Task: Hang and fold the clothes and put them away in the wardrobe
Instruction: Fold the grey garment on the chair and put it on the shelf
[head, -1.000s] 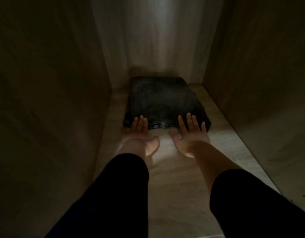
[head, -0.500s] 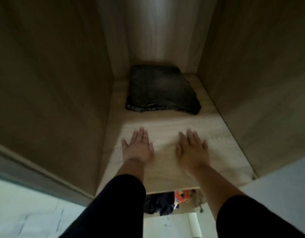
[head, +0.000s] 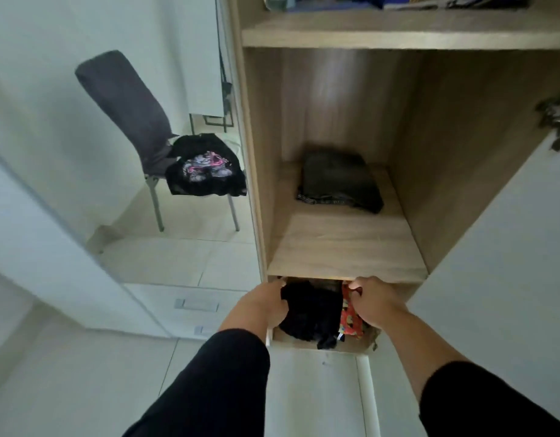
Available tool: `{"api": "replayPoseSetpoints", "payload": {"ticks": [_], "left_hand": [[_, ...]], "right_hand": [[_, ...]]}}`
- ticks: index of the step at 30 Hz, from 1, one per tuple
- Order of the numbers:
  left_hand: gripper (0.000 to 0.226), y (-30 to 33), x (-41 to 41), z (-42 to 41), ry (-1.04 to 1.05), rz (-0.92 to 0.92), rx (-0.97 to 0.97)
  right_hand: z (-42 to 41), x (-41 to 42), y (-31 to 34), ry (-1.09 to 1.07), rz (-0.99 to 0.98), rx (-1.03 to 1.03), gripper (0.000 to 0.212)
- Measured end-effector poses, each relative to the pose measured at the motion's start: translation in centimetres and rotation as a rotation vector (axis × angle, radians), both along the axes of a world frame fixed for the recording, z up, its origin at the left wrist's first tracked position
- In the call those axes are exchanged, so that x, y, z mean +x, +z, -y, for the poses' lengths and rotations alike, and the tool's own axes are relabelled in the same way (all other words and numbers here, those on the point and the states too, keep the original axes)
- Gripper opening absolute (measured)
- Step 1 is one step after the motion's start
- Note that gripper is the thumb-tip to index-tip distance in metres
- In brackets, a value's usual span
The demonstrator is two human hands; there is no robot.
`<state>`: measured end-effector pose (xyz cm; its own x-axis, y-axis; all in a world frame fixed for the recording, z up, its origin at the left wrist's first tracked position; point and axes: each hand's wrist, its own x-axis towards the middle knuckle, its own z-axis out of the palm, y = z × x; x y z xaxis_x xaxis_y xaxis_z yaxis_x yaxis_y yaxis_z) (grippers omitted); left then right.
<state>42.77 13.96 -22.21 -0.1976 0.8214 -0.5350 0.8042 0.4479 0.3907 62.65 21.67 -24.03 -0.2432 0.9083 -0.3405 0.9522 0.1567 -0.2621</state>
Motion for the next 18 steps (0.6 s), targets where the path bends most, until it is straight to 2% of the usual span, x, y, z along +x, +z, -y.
{"api": "replayPoseSetpoints", "payload": {"ticks": [2,5,12,18], "left_hand": [[0.05,1.7,-0.9,4.5,0.074,-0.009,-0.008],[0.053,3.6,-2.6,10.6,0.25,-0.034,-0.002],[0.052,6.9,-2.8,26.0,0.563,-0.12,0.073],[0.054,6.0,-1.7,41.5,0.841,-0.094,0.061]], "right_hand": [[2.7,-0.8,2.0,0.056,-0.05,-0.116,0.036],[6.3,-3.0,4.4,0.257,-0.041,-0.21,0.039],[16.1,-8.2,7.7,0.607,-0.023,-0.161,0.037],[27.0,-13.0,7.4,0.858,-0.05,-0.183,0.037]]}}
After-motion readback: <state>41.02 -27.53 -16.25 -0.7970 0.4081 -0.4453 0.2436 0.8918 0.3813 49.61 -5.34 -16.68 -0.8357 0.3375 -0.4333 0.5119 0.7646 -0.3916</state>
